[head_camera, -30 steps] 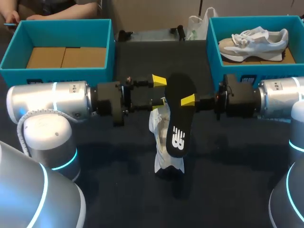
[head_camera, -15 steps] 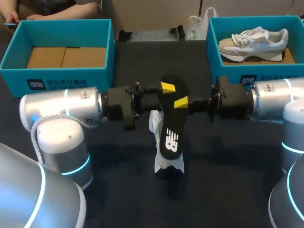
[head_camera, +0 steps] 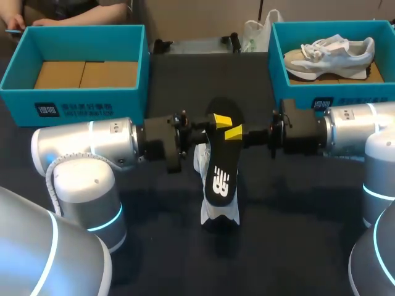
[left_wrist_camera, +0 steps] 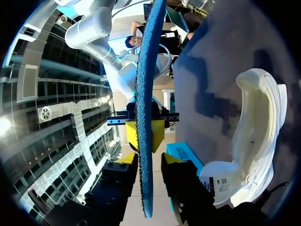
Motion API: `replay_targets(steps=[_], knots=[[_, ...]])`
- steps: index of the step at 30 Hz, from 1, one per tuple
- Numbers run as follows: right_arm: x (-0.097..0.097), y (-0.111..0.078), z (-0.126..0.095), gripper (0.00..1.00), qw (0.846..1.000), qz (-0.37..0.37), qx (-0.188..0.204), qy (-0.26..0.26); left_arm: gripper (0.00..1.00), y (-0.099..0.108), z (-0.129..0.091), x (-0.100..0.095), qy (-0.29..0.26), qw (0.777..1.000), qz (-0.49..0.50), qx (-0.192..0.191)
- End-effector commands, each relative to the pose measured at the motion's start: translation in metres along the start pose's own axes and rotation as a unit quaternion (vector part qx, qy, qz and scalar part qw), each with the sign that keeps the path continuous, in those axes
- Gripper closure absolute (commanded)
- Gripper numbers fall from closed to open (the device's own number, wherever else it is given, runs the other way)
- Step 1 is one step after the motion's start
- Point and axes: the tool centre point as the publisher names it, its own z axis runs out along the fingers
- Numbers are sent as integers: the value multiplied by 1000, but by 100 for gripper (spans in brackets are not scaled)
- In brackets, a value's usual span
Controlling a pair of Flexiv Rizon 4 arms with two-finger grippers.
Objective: Take the shoe out of the shoebox, open the shoe tongue, remove and reinsert the insole, then place the shoe into the shoebox
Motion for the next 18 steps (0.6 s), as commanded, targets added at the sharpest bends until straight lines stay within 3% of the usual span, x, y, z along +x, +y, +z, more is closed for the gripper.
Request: replay_targets(steps=[1, 3, 4, 5, 12, 13, 14, 18], knots=[[0, 0, 2, 100, 1000, 0, 0, -1, 80, -1, 0, 1, -1, 1000, 0, -3], [0, 1, 2, 100, 1000, -1, 1, -1, 85, 0, 0, 1, -1, 1000, -1, -4], [0, 1, 2, 100, 1000, -1, 1, -1, 98, 0, 0, 1, -1, 1000, -1, -4], [0, 1, 2, 100, 1000, -1, 1, -1, 100, 0, 0, 1, -1, 1000, -1, -4], [-2, 1, 1, 100, 1000, 1, -3, 1, 100, -1, 1, 3, -4, 1000, -27, 5], [-2, 1, 0, 73, 1000, 1, -4, 1, 100, -2, 1, 3, -2, 1000, -30, 9], [-2, 0, -1, 0, 1000, 0, -5, 0, 100, -3, 1, 4, -2, 999, -36, 11], [-3, -2, -11, 0, 1000, -1, -12, -7, 100, -6, -3, 2, 1, 999, -48, 18]])
